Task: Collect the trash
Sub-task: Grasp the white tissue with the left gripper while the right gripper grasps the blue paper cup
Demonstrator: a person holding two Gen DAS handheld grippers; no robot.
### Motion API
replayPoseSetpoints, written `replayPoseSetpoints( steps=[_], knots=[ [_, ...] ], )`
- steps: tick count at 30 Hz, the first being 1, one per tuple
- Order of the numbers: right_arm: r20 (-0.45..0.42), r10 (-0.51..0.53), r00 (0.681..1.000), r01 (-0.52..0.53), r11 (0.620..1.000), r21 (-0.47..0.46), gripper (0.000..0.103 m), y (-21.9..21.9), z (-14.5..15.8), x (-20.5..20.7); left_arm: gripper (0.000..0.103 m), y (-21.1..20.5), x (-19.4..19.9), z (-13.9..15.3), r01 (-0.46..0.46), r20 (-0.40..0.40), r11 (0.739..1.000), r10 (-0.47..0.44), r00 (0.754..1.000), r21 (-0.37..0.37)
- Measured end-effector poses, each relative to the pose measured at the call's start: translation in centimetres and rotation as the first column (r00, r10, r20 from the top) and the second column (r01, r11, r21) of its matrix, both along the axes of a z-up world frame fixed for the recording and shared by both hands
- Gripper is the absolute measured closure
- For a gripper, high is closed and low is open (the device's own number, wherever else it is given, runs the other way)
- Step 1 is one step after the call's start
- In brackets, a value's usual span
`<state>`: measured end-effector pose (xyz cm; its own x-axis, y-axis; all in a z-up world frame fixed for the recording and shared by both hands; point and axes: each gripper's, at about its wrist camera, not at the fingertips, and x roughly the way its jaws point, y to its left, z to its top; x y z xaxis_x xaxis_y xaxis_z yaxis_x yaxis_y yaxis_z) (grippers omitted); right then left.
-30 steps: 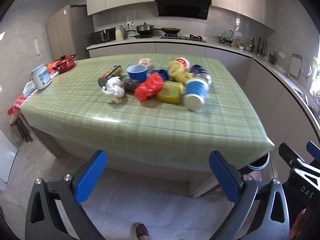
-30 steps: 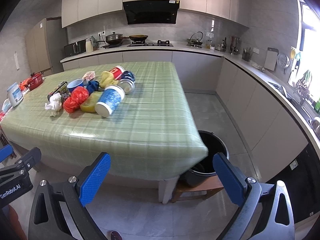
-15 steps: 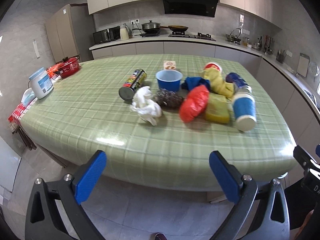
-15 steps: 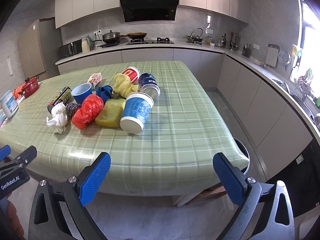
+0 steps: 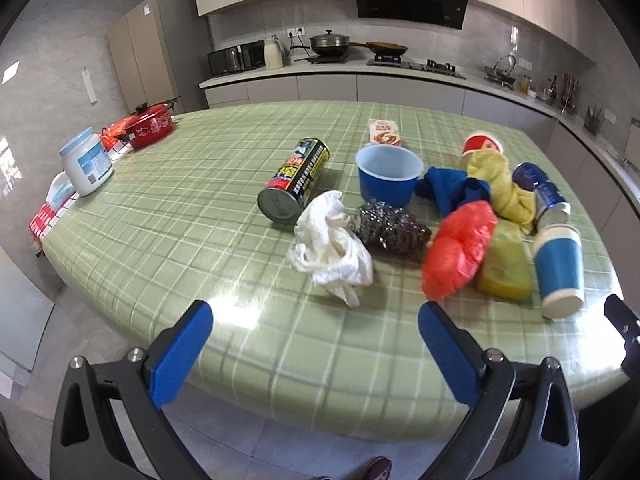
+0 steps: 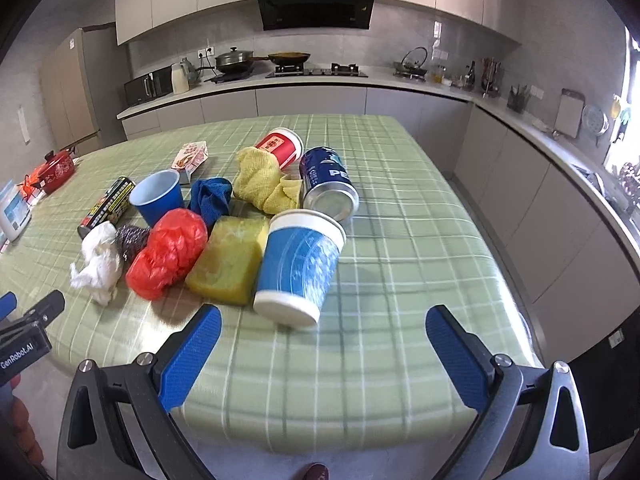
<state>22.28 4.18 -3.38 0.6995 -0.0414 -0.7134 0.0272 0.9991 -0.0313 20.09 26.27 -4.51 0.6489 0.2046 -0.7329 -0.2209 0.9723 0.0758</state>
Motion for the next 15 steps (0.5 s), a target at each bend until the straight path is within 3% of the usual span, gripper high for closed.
replayPoseSetpoints(
  steps=[15],
  knots=[
    [-0.060,-0.130,0.990,0.129,0.991,-0.024,0.000,1.2,-3.1,7.2,0.000,2.2,7.8,-4.5,0.107,-0.076,0.994,-0.108,0.991,-0.012]
  ],
)
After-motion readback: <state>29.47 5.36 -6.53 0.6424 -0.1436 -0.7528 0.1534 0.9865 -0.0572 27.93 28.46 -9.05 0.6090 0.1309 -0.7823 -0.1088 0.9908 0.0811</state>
